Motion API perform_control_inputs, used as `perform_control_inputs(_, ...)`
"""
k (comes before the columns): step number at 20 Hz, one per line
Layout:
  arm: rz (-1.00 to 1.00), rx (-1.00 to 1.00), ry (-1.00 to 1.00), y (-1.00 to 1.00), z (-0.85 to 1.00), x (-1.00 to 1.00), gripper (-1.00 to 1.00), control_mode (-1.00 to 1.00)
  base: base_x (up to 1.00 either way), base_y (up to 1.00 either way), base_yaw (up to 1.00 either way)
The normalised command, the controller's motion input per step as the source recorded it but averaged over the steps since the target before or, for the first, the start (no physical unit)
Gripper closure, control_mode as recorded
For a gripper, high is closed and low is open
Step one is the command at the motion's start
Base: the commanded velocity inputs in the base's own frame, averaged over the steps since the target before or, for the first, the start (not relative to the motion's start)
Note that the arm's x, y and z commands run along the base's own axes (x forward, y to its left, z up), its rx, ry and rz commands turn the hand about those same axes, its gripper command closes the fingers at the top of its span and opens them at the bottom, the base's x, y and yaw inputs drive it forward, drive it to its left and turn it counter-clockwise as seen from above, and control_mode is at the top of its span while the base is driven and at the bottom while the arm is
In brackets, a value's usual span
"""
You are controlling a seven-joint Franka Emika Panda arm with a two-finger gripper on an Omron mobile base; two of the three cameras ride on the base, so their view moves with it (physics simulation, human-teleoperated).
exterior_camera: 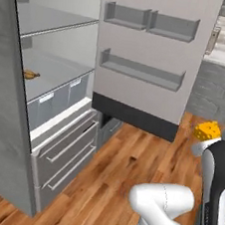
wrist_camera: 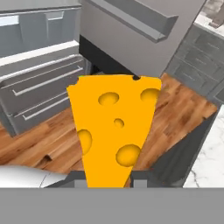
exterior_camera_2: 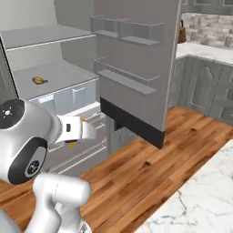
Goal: Take the cheese, chicken drumstick, and avocado from the fridge and place them on the plate on the dining counter to create an appetizer plate.
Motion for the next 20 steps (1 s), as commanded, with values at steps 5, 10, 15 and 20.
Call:
perform_control_inputs(5, 0.0, 0.0, 0.0, 0.0, 0.0, 0.0, 1.0, 1.0, -0.24, 0.67, -0.68)
perform_control_inputs(10, 0.0, 0.0, 0.0, 0.0, 0.0, 0.0, 1.0, 1.0, -0.27, 0.82, -0.61)
perform_control_inputs(15, 0.0, 0.0, 0.0, 0.0, 0.0, 0.0, 1.0, 1.0, -0.83, 0.67, -0.52)
perform_control_inputs(20, 0.0, 0.0, 0.0, 0.0, 0.0, 0.0, 1.0, 1.0, -0.87, -0.09, -0.46)
